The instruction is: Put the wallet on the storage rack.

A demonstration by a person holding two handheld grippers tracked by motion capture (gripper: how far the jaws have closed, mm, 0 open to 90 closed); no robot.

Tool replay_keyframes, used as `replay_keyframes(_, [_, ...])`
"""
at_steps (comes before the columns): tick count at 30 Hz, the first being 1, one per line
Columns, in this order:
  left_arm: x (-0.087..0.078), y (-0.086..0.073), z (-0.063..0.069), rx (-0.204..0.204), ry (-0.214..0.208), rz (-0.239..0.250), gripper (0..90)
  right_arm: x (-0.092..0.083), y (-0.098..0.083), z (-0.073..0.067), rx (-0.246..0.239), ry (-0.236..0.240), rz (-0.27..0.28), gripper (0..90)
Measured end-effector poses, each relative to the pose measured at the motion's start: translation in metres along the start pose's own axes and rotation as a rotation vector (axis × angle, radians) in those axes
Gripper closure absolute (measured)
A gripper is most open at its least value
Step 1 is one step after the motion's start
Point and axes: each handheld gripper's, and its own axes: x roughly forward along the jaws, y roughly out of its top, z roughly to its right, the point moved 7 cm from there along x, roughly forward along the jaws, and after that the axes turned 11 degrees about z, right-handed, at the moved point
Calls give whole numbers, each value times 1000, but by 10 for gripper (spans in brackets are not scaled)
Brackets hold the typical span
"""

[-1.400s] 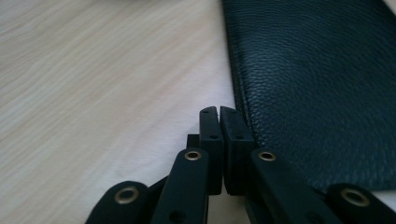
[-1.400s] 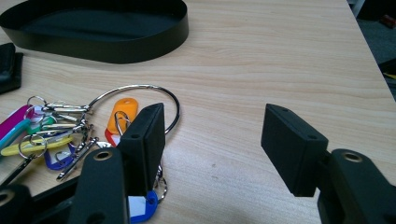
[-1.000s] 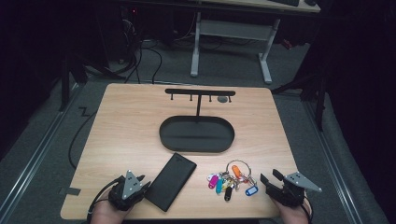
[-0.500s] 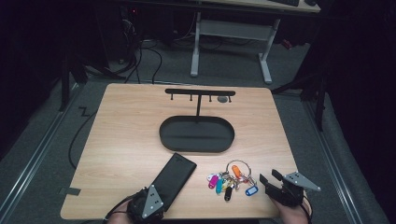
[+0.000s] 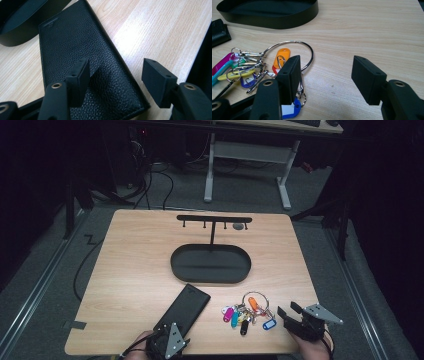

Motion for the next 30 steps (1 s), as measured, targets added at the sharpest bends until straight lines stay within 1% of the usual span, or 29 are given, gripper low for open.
replay_keyframes(1, [1, -1, 1, 37, 16, -9, 404, 0, 0, 0, 0, 0, 0, 410])
replay_keyframes(2, [1, -2, 1, 60, 24, -10, 406, 0, 0, 0, 0, -1, 0, 410])
replay_keyframes(3, [1, -2, 1, 70, 30, -8, 412, 0, 0, 0, 0, 0, -1, 410])
replay_keyframes(6, [1, -3, 0, 64, 24, -3, 427, 0, 0, 0, 3, 2, -1, 410])
replay_keyframes(8, [1, -3, 0, 71, 20, 0, 442, 0, -1, 0, 6, 2, -3, 410])
replay_keyframes(9, [0, -3, 1, 84, 19, 0, 479, 0, -1, 0, 9, 2, -5, 410])
replay_keyframes(11, [0, -3, 0, 86, 20, 0, 517, 1, -2, -1, 13, 4, -7, 410])
replay_keyframes(14, [-2, -3, -1, 89, 22, 4, 614, 1, -2, -1, 14, 6, -7, 410])
replay_keyframes(15, [-3, -4, -3, 77, 18, 10, 631, 1, -2, -1, 14, 7, -9, 410])
replay_keyframes(16, [-3, -4, -3, 77, 18, 10, 646, 1, -2, -1, 14, 7, -9, 410])
replay_keyframes(17, [-3, -4, -5, 60, 15, 14, 673, 2, -3, -1, 14, 10, -11, 410])
replay_keyframes(18, [-3, -4, -6, 51, 17, 18, 673, 2, -3, -1, 14, 10, -11, 410])
replay_keyframes(19, [-3, -4, -9, 49, 26, 21, 711, 2, -3, -2, 14, 12, -13, 410])
replay_keyframes(22, [-4, -4, -9, 51, 27, 24, 726, 2, -3, -2, 14, 11, -11, 410])
replay_keyframes(23, [-4, -4, -9, 68, 42, 24, 754, 2, -3, -2, 15, 11, -10, 410])
replay_keyframes(25, [-5, -4, -9, 65, 43, 29, 762, 2, -3, -1, 19, 10, -10, 410])
replay_keyframes(27, [-4, -5, -12, 63, 56, 35, 774, 2, -3, -1, 20, 10, -10, 410])
replay_keyframes(30, [-4, -5, -14, 53, 56, 40, 779, 2, -2, -1, 21, 12, -9, 410])
